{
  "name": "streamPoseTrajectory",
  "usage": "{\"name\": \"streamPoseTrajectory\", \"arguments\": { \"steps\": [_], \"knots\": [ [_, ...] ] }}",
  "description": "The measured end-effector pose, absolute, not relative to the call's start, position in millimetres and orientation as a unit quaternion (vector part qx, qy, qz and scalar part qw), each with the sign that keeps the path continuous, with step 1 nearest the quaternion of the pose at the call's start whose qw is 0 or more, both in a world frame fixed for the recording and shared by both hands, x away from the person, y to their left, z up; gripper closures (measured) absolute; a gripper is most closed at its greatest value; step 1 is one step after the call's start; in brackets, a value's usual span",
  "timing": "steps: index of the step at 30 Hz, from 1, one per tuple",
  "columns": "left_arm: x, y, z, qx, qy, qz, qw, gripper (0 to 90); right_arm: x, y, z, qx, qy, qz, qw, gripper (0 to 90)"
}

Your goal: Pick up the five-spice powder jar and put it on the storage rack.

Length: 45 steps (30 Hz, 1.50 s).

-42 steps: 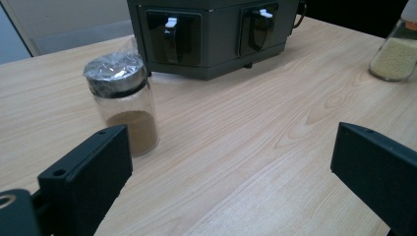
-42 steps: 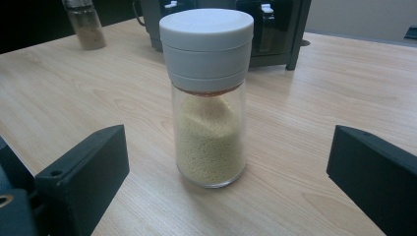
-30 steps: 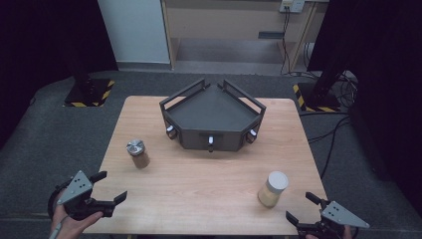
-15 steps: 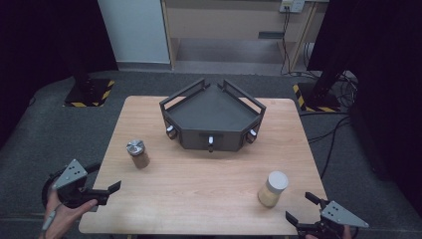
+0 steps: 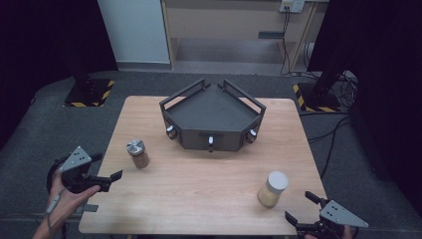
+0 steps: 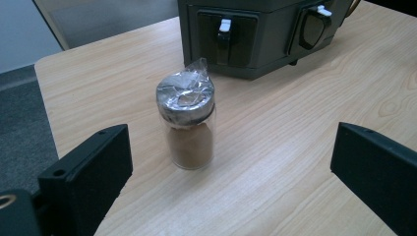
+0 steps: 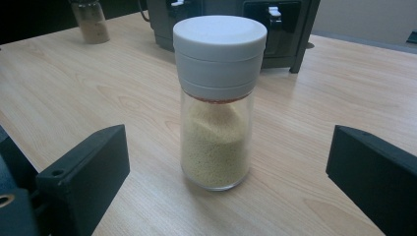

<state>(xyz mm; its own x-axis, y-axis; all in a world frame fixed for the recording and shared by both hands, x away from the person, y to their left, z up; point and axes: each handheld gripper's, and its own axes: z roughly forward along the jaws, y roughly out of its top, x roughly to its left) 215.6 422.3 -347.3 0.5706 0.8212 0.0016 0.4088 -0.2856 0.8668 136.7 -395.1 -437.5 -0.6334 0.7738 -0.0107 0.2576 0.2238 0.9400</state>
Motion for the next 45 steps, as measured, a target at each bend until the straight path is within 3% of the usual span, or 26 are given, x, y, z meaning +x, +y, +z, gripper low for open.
{"name": "streamPoseTrajectory", "arguments": {
  "steps": [12,45],
  "knots": [
    [252,412,-329,0.791,0.400,0.216,0.410,1.6,138,-393,-441,0.353,0.743,0.515,0.244,3.6],
    [319,390,-342,0.797,0.431,0.192,0.377,3.7,139,-395,-442,0.352,0.743,0.517,0.239,3.7]
  ]
}}
